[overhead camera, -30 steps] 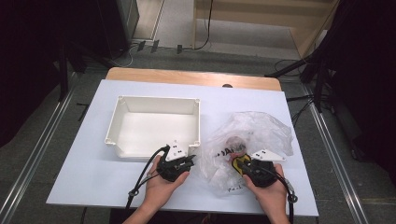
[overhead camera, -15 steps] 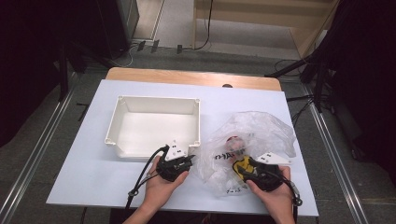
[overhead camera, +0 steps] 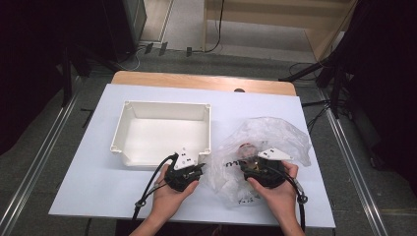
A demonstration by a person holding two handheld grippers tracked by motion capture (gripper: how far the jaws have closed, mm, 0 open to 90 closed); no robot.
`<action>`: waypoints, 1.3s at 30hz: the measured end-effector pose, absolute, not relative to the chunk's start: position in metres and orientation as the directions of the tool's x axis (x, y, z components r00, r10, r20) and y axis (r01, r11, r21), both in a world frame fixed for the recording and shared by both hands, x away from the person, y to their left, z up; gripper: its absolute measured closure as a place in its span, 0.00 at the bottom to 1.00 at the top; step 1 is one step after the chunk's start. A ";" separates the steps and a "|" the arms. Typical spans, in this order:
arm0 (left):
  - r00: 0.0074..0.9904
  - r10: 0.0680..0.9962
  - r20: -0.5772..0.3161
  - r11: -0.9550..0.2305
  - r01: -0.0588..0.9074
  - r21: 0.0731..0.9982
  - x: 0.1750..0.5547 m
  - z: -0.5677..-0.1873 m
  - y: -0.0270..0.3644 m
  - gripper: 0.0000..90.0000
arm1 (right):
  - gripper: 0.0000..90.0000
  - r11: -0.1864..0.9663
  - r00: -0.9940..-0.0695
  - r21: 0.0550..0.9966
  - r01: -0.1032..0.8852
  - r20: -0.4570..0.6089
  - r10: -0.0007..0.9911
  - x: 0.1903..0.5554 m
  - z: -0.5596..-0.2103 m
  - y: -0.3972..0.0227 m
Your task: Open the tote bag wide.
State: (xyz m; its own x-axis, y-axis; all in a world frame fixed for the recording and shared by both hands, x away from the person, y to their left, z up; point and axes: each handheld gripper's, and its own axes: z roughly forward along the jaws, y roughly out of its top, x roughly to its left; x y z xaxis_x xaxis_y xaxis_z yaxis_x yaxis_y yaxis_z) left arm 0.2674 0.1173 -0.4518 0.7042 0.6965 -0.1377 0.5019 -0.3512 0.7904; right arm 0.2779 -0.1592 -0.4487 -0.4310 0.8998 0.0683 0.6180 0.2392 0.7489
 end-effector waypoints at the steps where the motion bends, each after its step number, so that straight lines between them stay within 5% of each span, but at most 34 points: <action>1: 0.704 0.696 -0.140 -0.348 0.502 0.792 0.268 -0.452 0.118 0.95 | 0.50 0.247 -0.431 0.744 0.621 0.061 0.900 0.276 -0.449 -0.159; 2: 0.703 0.697 -0.143 -0.346 0.504 0.791 0.268 -0.452 0.118 0.95 | 0.74 0.253 -0.437 0.747 0.615 0.055 0.898 0.273 -0.449 -0.160; 3: 0.703 0.697 -0.143 -0.346 0.504 0.791 0.268 -0.452 0.118 0.95 | 0.74 0.253 -0.437 0.747 0.615 0.055 0.898 0.273 -0.449 -0.160; 4: 0.704 0.696 -0.144 -0.346 0.503 0.792 0.268 -0.453 0.118 0.95 | 0.90 0.231 -0.444 0.755 0.614 0.088 0.892 0.268 -0.450 -0.164; 6: 0.707 0.694 -0.136 -0.353 0.498 0.792 0.268 -0.452 0.118 0.96 | 1.00 0.247 -0.463 0.754 0.609 0.085 0.882 0.265 -0.450 -0.166; 17: 0.703 0.695 -0.151 -0.342 0.508 0.790 0.269 -0.452 0.118 0.96 | 1.00 0.364 -0.562 0.627 0.689 0.145 0.815 0.254 -0.469 -0.174; 18: 0.703 0.696 -0.149 -0.343 0.507 0.791 0.268 -0.452 0.118 0.96 | 0.93 0.361 -0.568 0.637 0.681 0.149 0.809 0.253 -0.467 -0.175; 19: 0.702 0.698 -0.143 -0.345 0.505 0.791 0.268 -0.452 0.119 0.95 | 0.66 0.358 -0.598 0.684 0.636 0.144 0.788 0.249 -0.459 -0.178; 21: 0.701 0.698 -0.144 -0.342 0.503 0.794 0.268 -0.451 0.121 0.93 | 0.56 0.343 -0.608 0.724 0.598 0.132 0.783 0.245 -0.447 -0.182; 31: 0.740 0.648 -0.179 -0.264 0.440 0.858 0.263 -0.429 0.134 0.57 | 0.50 0.214 -0.579 0.858 0.468 0.115 0.807 0.236 -0.395 -0.212; 39: 0.760 0.612 -0.221 -0.195 0.415 0.889 0.256 -0.411 0.131 0.42 | 0.35 0.157 -0.480 0.909 0.387 0.053 0.876 0.267 -0.376 -0.209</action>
